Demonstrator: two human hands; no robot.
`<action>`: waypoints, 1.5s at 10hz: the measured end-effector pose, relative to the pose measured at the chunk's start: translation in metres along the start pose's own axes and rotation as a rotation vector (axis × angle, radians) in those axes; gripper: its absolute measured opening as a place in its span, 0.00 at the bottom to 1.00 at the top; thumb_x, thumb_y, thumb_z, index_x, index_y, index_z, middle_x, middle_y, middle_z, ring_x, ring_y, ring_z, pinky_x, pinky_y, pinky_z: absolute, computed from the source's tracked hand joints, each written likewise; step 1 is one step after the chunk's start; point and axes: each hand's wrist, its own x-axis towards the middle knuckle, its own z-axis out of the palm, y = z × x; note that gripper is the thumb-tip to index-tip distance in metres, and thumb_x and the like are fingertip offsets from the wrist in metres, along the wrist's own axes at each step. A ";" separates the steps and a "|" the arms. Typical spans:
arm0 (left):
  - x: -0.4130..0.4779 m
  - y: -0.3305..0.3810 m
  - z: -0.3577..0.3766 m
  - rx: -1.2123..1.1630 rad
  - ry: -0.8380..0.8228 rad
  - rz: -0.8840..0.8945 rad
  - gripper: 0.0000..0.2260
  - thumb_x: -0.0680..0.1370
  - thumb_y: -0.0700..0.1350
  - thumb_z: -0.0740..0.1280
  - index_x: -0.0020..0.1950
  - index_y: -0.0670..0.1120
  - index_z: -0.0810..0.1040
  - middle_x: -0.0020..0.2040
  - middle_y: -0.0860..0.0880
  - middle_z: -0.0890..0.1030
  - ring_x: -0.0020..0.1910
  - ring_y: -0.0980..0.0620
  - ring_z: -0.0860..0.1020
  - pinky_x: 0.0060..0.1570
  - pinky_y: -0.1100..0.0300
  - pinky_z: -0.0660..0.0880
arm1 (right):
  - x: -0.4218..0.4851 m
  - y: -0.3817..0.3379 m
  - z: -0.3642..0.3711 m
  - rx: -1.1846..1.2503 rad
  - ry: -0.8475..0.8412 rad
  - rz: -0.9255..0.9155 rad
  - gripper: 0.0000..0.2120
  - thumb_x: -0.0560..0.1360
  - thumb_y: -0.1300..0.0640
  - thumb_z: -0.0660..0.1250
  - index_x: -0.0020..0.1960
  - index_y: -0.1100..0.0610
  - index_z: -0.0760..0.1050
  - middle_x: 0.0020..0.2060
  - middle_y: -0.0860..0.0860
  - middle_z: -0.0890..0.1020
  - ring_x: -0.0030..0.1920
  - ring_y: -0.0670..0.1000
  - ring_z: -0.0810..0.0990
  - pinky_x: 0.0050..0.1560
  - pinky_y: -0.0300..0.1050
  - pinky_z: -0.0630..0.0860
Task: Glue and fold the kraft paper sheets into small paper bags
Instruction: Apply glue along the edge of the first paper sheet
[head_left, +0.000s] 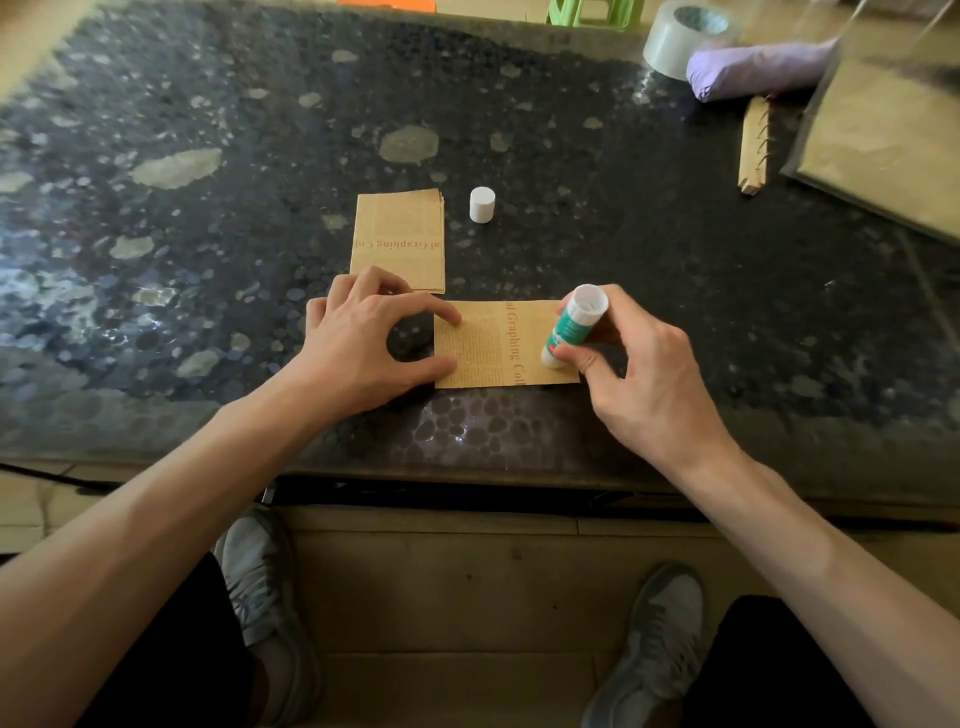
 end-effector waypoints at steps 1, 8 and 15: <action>0.000 0.000 0.001 0.001 0.004 0.001 0.21 0.72 0.65 0.71 0.64 0.68 0.76 0.67 0.54 0.67 0.72 0.47 0.60 0.71 0.42 0.56 | -0.001 0.003 -0.002 -0.022 0.017 0.015 0.12 0.79 0.60 0.74 0.60 0.58 0.76 0.55 0.50 0.84 0.56 0.45 0.82 0.54 0.27 0.75; -0.004 0.001 0.006 -0.057 0.154 0.120 0.14 0.72 0.64 0.72 0.56 0.63 0.81 0.57 0.62 0.74 0.66 0.57 0.65 0.64 0.53 0.57 | 0.017 0.008 -0.015 0.269 0.278 0.161 0.16 0.76 0.52 0.78 0.58 0.58 0.80 0.49 0.51 0.84 0.49 0.49 0.84 0.50 0.43 0.81; 0.012 0.011 0.000 -0.236 0.334 -0.051 0.15 0.85 0.48 0.56 0.39 0.45 0.66 0.33 0.50 0.72 0.34 0.48 0.70 0.33 0.54 0.61 | 0.100 0.003 0.032 0.384 0.192 0.402 0.13 0.77 0.51 0.76 0.60 0.45 0.80 0.49 0.38 0.83 0.51 0.36 0.81 0.50 0.33 0.75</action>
